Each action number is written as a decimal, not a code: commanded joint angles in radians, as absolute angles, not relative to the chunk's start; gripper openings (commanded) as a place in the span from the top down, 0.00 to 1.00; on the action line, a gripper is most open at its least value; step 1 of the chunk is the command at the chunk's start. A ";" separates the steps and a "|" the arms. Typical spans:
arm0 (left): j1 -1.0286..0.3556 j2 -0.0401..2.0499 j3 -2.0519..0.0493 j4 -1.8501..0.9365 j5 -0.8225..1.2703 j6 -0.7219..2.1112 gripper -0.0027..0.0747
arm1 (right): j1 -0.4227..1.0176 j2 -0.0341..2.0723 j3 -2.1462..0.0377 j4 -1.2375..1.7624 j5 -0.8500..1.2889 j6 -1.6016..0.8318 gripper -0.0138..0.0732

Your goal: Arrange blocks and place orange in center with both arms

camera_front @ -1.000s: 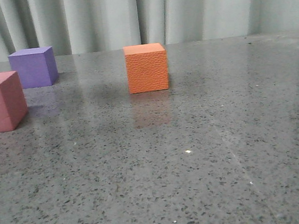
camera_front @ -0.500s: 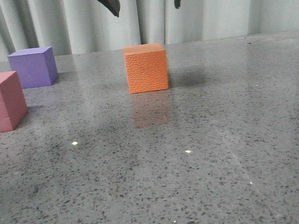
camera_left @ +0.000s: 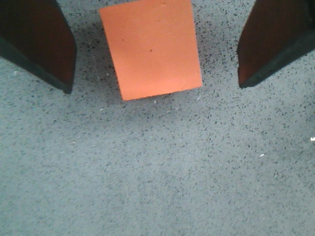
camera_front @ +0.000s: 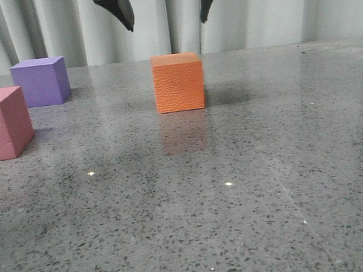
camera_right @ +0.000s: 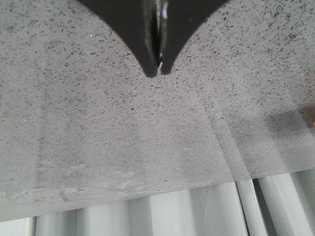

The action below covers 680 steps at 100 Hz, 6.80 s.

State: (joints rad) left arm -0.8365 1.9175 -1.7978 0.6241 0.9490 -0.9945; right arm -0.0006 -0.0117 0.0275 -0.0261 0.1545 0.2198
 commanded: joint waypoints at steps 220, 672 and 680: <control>-0.518 1.484 -1.353 0.697 0.779 -0.898 0.76 | -0.006 -0.031 0.014 -0.039 0.068 0.212 0.92; -0.415 0.777 -1.129 0.671 0.859 -0.676 0.98 | -0.006 -0.031 0.014 -0.039 0.068 0.212 0.92; -0.415 0.752 -1.126 0.669 0.872 -0.676 0.98 | -0.006 -0.031 0.014 -0.039 0.068 0.212 0.92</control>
State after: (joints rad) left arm -0.4163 0.7822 -1.0963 0.6308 0.9053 -0.6757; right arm -0.0006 -0.0117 0.0275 -0.0261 0.1527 0.2198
